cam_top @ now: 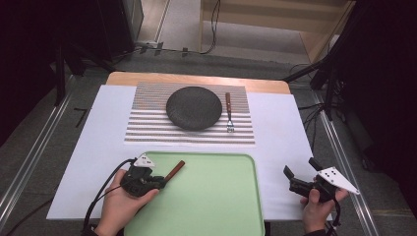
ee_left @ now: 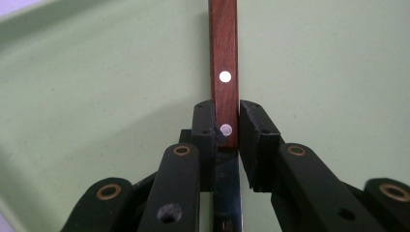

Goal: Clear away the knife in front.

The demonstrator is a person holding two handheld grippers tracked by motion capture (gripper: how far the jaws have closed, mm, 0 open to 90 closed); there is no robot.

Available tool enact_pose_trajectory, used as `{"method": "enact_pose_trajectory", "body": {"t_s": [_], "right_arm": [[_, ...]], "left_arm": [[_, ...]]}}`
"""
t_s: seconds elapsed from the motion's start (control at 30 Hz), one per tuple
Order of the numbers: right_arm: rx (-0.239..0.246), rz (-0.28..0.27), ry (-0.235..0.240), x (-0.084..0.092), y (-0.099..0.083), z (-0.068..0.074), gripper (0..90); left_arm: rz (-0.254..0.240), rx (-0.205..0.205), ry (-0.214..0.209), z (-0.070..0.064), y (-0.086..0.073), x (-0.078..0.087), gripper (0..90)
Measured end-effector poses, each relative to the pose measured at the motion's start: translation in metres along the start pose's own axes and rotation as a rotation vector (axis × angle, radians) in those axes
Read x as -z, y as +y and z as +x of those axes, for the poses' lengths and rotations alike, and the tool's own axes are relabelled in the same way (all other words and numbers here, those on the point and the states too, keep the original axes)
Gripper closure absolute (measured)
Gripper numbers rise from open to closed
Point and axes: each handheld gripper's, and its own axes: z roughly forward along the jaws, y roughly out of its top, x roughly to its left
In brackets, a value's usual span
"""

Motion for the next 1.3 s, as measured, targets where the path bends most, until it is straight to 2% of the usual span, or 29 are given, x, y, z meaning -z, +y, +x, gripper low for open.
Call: {"method": "enact_pose_trajectory", "body": {"t_s": [0.07, 0.1, 0.13, 0.17, 0.2, 0.23, 0.27, 0.3, 0.33, 0.37, 0.4, 0.47, 0.53, 0.63, 0.67, 0.83, 1.1, 1.3], "right_arm": [[-0.005, -0.001, 0.001, 0.0, 0.0, 0.0, 0.0], [-0.01, -0.002, 0.003, 0.0, 0.0, -0.001, 0.0], [-0.01, -0.002, 0.003, 0.0, 0.0, -0.001, 0.0], [-0.008, -0.001, 0.003, 0.0, 0.0, -0.001, 0.0], [-0.006, 0.0, 0.001, 0.0, 0.0, 0.0, 0.0], [-0.004, -0.001, 0.001, 0.0, 0.0, 0.0, 0.0], [-0.004, -0.001, 0.001, 0.0, 0.0, 0.0, 0.0], [-0.005, -0.001, 0.002, 0.0, 0.0, 0.0, 0.0], [-0.007, 0.0, 0.002, 0.0, 0.0, -0.001, 0.0], [-0.005, 0.0, 0.0, 0.0, 0.0, -0.001, 0.0], [-0.005, 0.0, 0.0, 0.0, 0.0, -0.001, 0.0], [-0.004, 0.001, 0.0, 0.0, 0.0, 0.0, 0.0], [-0.003, 0.001, 0.0, 0.0, 0.0, 0.0, 0.0], [-0.005, -0.001, 0.001, 0.0, 0.0, -0.001, 0.0], [-0.005, -0.001, 0.001, 0.0, 0.0, -0.001, 0.0], [-0.001, -0.004, 0.003, 0.0, 0.0, 0.0, 0.0], [0.002, 0.003, -0.008, 0.0, 0.0, 0.001, 0.0], [0.002, 0.006, -0.01, -0.001, 0.0, 0.001, 0.0]], "left_arm": [[-0.012, -0.002, 0.015, -0.001, -0.003, 0.0, 76.3], [-0.02, 0.009, 0.01, -0.001, -0.003, 0.0, 62.5], [-0.027, 0.014, 0.018, 0.0, -0.002, 0.001, 62.5], [-0.046, 0.014, 0.026, 0.0, -0.001, 0.003, 55.0], [-0.074, 0.016, 0.018, -0.001, 0.001, 0.005, 54.9], [-0.112, 0.024, 0.006, -0.002, 0.002, 0.008, 58.8], [-0.142, 0.013, -0.005, -0.004, 0.003, 0.01, 58.8], [-0.134, -0.049, -0.017, -0.013, 0.007, 0.008, 75.9], [-0.134, -0.049, -0.017, -0.013, 0.007, 0.008, 83.4], [-0.12, -0.076, -0.034, -0.016, 0.01, 0.005, 88.9], [-0.101, -0.096, -0.056, -0.018, 0.012, 0.001, 88.9], [-0.069, -0.119, -0.045, -0.022, 0.016, -0.008, 89.5], [-0.059, -0.122, -0.039, -0.023, 0.019, -0.016, 89.6], [-0.04, -0.13, 0.013, -0.022, 0.019, -0.023, 89.7], [-0.04, -0.13, 0.013, -0.022, 0.019, -0.023, 89.7], [-0.04, -0.121, 0.071, -0.012, 0.012, -0.018, 89.8], [-0.051, -0.076, 0.071, 0.006, -0.01, 0.001, 89.8], [-0.071, -0.058, 0.077, 0.018, -0.025, 0.013, 89.8]]}}
